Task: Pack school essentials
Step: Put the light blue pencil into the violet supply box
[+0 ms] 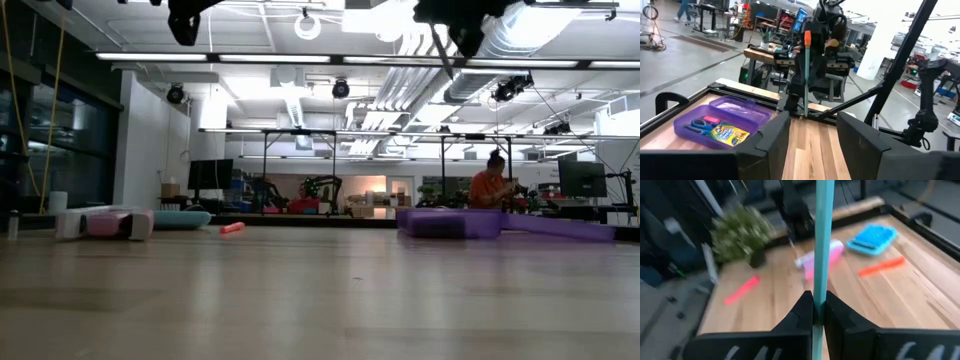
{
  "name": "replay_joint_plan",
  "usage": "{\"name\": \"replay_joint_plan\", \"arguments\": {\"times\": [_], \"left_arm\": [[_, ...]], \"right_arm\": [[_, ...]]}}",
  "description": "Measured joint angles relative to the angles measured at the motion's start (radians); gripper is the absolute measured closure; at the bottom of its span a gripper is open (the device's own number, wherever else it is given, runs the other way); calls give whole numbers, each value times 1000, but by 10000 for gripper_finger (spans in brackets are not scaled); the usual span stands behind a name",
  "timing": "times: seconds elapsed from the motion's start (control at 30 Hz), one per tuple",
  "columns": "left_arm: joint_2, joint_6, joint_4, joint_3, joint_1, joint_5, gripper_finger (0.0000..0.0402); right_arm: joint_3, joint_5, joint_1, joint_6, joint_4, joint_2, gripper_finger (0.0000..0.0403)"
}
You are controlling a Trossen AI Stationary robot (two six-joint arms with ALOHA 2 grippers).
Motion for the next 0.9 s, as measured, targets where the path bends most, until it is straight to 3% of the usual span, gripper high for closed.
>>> {"name": "replay_joint_plan", "arguments": {"times": [0.23, 0.47, 0.53, 0.6, 0.7, 0.9], "left_arm": [[1, 35, 1, 0, 0, 0, 283], [-9, 70, 2, 0, 0, -5, 392], [-10, 72, 5, 1, 0, -28, 391], [-10, 72, 0, 1, 0, -34, 398], [-11, 72, 2, 1, 0, -63, 399], [-11, 72, 2, 1, 0, -92, 401]], "right_arm": [[-129, 7, 14, 30, 191, -109, 402], [-129, 13, 7, 15, 189, -113, 402], [-129, 54, 3, 27, 189, -113, 402], [-127, 167, -16, 80, 185, -113, 402], [-89, 339, -95, 235, 71, -112, 402], [-47, 343, -334, 456, -299, -80, 402]]}}
